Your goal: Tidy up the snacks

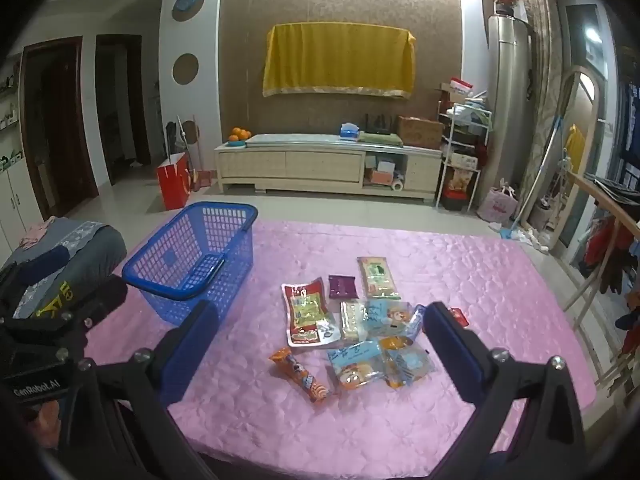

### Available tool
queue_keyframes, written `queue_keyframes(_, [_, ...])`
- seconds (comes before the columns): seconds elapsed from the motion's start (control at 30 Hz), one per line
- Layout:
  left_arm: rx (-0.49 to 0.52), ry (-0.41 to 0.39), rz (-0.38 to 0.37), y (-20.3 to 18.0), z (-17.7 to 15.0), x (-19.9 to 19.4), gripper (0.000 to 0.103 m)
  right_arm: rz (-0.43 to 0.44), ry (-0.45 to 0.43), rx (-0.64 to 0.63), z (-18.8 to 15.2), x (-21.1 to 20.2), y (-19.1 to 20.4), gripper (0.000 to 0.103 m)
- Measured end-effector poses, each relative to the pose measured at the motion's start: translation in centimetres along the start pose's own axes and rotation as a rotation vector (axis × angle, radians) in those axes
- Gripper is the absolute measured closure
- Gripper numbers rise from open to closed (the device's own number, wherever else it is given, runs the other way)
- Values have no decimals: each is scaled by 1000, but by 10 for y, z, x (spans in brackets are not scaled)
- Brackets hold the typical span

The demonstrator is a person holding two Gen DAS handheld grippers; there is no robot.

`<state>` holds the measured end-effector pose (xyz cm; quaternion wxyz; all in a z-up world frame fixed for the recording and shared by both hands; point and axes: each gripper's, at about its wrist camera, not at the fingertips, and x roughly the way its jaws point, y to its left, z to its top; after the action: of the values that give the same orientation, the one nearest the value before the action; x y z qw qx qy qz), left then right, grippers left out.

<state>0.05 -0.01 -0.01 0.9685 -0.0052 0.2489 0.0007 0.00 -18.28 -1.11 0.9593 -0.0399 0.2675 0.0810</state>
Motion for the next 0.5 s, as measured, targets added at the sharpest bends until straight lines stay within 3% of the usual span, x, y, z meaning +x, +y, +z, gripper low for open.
queue_keyframes(0.5, [-9,7,-8,-2,-6,4,0,-5,14,-6,0,-2,4,0])
